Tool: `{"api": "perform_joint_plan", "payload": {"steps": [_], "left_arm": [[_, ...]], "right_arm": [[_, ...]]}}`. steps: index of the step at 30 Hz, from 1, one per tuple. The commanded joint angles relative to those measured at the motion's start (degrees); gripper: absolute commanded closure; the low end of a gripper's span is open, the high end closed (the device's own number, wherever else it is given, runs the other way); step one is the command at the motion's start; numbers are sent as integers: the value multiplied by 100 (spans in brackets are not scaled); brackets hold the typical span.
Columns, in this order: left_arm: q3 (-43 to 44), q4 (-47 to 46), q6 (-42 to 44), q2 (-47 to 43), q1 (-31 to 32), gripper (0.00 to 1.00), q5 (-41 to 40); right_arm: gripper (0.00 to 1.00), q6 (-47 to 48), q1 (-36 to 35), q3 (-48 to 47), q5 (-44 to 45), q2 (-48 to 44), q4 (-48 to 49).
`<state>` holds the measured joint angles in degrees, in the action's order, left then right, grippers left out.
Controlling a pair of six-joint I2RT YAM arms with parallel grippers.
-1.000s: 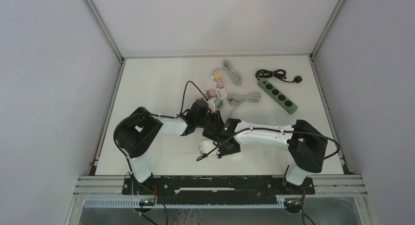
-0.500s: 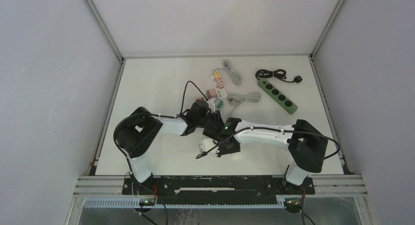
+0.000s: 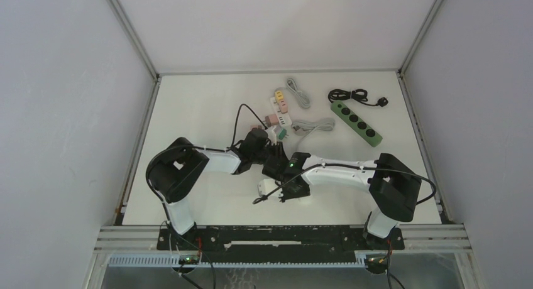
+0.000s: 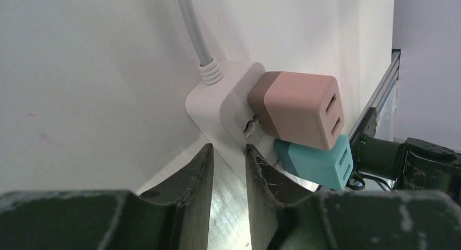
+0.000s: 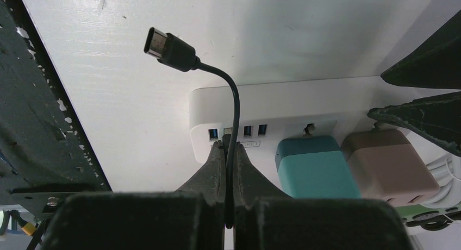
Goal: Insert the plug
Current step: Insert the plug into the socket.
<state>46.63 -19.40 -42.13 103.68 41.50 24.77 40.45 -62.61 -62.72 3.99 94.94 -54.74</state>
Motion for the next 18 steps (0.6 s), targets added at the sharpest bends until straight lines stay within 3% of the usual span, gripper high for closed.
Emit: {"api": "perform_joint_plan", "payload": {"steps": [1,18], "left_arm": [[304,-111,-66,12,21,68,99],[323,-112,-89,12,73,68,90]], "right_arm": [[100,-161,20,138,-136,-35,210],[100,-273,-148,518,-24,207,491]]}}
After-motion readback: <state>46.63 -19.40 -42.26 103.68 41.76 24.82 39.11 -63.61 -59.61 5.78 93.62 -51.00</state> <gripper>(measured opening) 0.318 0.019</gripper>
